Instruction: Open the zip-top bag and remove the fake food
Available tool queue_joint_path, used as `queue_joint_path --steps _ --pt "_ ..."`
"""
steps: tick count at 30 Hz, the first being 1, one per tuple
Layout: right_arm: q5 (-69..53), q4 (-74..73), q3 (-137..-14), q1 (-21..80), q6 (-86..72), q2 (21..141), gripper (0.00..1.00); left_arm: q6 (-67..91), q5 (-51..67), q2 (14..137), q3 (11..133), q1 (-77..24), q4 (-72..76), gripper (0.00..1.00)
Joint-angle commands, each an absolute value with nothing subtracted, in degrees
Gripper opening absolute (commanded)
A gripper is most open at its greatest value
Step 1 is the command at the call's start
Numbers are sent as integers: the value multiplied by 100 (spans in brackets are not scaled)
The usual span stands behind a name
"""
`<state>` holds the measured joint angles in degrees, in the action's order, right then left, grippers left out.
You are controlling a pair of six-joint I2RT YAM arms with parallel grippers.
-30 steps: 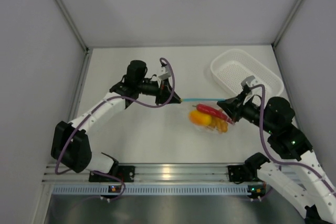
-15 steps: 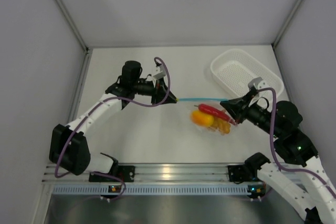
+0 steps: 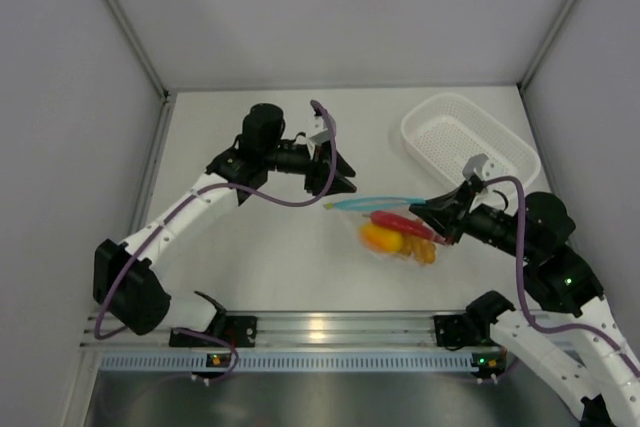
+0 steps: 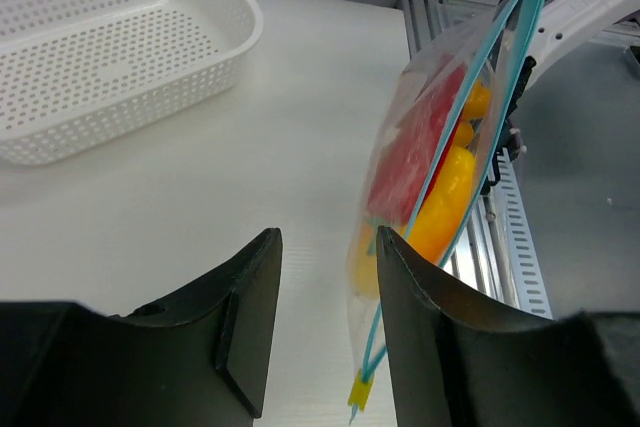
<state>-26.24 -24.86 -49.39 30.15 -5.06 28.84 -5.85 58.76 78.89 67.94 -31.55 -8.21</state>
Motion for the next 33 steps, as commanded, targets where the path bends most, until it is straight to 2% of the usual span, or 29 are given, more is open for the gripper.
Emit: queue_joint_path --steps 1,15,18,21,26,33 --pt "-2900 -2197 -4948 3059 -343 2892 0 -597 5757 8006 7180 -3383 -721 49" --pt "-2848 -2048 -4852 3059 -404 2909 0 -703 6003 8288 7295 -4157 -721 47" --pt "-2839 -1995 -4843 3059 -422 2909 0 -694 6003 8393 7277 -4227 -721 43" --pt "-2830 -1969 -4834 3067 -422 2909 0 -686 5977 8402 7260 -4245 -721 34" --pt "-2663 -1969 -4790 3050 -404 2979 0 -685 5591 8288 7216 -4236 -721 42" --pt "-2329 -1960 -4667 3059 -396 3172 0 -650 4957 7972 7207 -4228 -721 45"
